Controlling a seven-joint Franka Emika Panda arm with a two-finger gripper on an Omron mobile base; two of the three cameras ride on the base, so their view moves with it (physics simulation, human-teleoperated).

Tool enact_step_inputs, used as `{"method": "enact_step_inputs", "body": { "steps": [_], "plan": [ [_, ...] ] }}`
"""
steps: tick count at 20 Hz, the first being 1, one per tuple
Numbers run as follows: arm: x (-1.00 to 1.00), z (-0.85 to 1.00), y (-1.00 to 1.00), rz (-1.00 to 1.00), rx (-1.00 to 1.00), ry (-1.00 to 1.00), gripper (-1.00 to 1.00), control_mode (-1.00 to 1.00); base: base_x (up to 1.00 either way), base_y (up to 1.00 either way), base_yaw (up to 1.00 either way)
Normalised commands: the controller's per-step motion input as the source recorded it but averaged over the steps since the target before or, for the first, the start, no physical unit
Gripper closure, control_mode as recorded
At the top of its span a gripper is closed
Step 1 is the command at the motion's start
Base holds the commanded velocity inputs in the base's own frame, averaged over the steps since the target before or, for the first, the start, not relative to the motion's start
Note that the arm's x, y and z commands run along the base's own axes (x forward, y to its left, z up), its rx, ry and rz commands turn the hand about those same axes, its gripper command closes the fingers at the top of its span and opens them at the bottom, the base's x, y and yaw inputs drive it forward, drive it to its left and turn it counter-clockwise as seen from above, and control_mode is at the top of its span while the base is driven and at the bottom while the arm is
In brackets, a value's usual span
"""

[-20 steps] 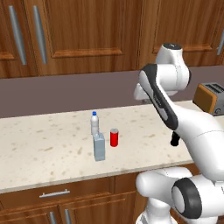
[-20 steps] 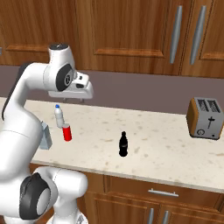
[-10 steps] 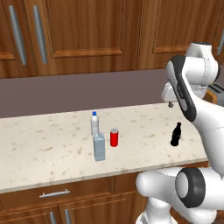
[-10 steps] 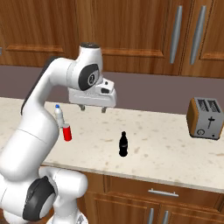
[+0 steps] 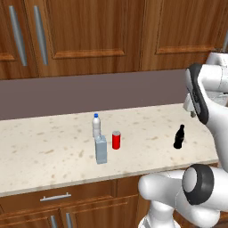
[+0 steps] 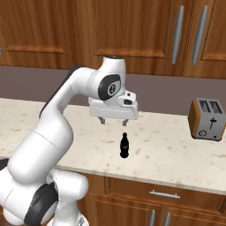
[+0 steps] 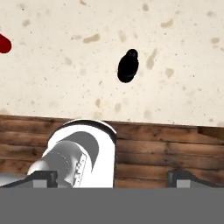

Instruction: Move the drinks to the dining counter.

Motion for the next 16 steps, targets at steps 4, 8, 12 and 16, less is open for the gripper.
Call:
{"method": "enact_step_inputs", "body": {
  "steps": [4,8,12,16],
  "plan": [
    [-0.03,-0.39,-0.20,-0.04,-0.15,0.00,-1.00,-1.00,0.00,0.00,0.00],
    [0.18,-0.11,0.02,-0.02,-0.04,0.00,-1.00,-1.00,0.00,0.00,0.00],
    [0.45,-0.09,0.09,0.00,-0.01,0.00,-1.00,-1.00,0.00,0.00,0.00],
    [0.59,-0.30,0.00,0.00,0.00,0.00,-1.00,-1.00,0.00,0.00,0.00]
  ]
}}
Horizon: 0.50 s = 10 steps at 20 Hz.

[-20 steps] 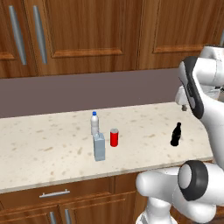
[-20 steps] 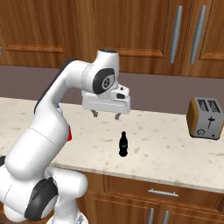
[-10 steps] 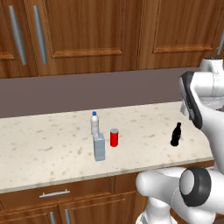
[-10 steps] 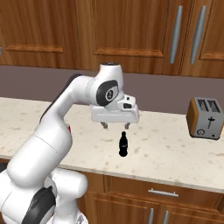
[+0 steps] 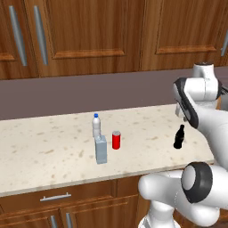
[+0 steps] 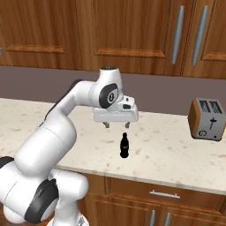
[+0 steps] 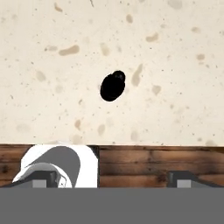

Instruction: Move the drinks to the dining counter.

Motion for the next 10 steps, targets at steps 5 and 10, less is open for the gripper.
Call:
{"method": "enact_step_inputs", "body": {
  "steps": [5,10],
  "plan": [
    [0.32,-0.41,0.00,0.00,0.00,0.00,-1.00,-1.00,0.00,0.00,0.00],
    [0.02,-0.45,0.00,0.00,0.00,0.00,-1.00,-1.00,0.00,0.00,0.00]
  ]
}}
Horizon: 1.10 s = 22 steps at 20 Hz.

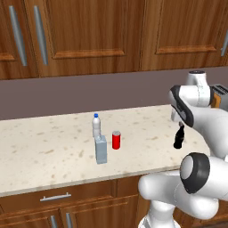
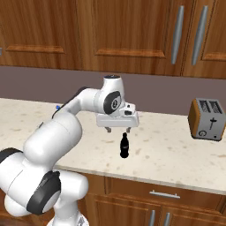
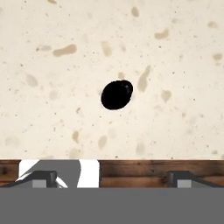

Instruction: Move the drinks to the dining counter.

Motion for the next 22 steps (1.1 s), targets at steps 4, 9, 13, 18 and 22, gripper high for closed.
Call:
{"method": "enact_step_inputs", "body": {
  "steps": [4,9,13,18,22],
  "plan": [
    [0.02,-0.36,0.00,0.00,0.00,0.00,-1.00,-1.00,0.00,0.00,0.00],
    [0.07,-0.24,0.00,0.00,0.00,0.00,-1.00,-1.00,0.00,0.00,0.00],
    [0.04,-0.05,-0.06,0.00,0.03,0.00,-1.00,-1.00,0.00,0.00,0.00],
    [0.09,-0.05,-0.08,0.00,0.05,0.00,-1.00,-1.00,0.00,0.00,0.00],
    [0.28,-0.10,-0.01,0.00,0.07,0.00,-1.00,-1.00,0.00,0.00,0.00]
  ]
}}
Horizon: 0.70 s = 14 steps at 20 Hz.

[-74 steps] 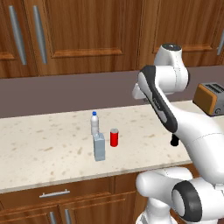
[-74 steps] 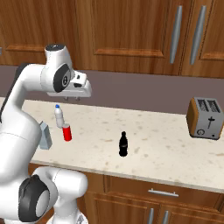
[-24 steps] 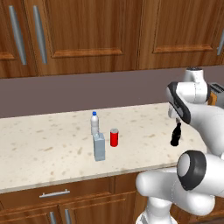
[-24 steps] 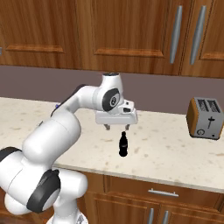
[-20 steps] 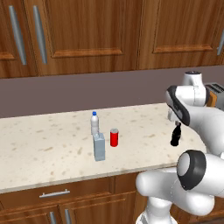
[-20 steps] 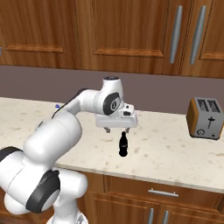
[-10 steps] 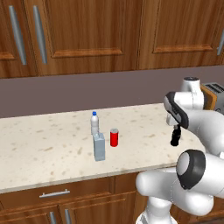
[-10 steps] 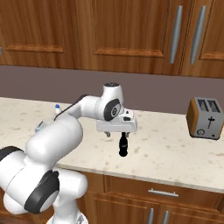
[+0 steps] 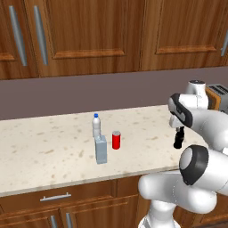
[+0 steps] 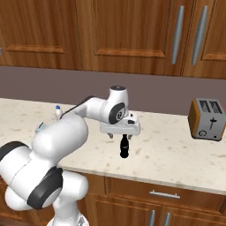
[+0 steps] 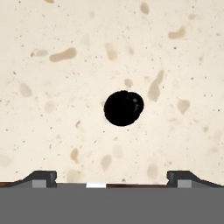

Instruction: Move the drinks to the dining counter.

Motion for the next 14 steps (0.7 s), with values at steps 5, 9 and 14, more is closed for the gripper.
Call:
{"method": "enact_step_inputs", "body": {
  "steps": [5,9,14],
  "plan": [
    [0.30,-0.01,0.00,0.00,0.02,0.00,-1.00,-1.00,0.00,0.00,0.00],
    [0.25,-0.02,-0.01,0.00,0.00,0.00,-1.00,-1.00,0.00,0.00,0.00],
    [0.05,-0.03,-0.06,0.00,0.00,0.00,-1.00,-1.00,0.00,0.00,0.00]
  ]
}}
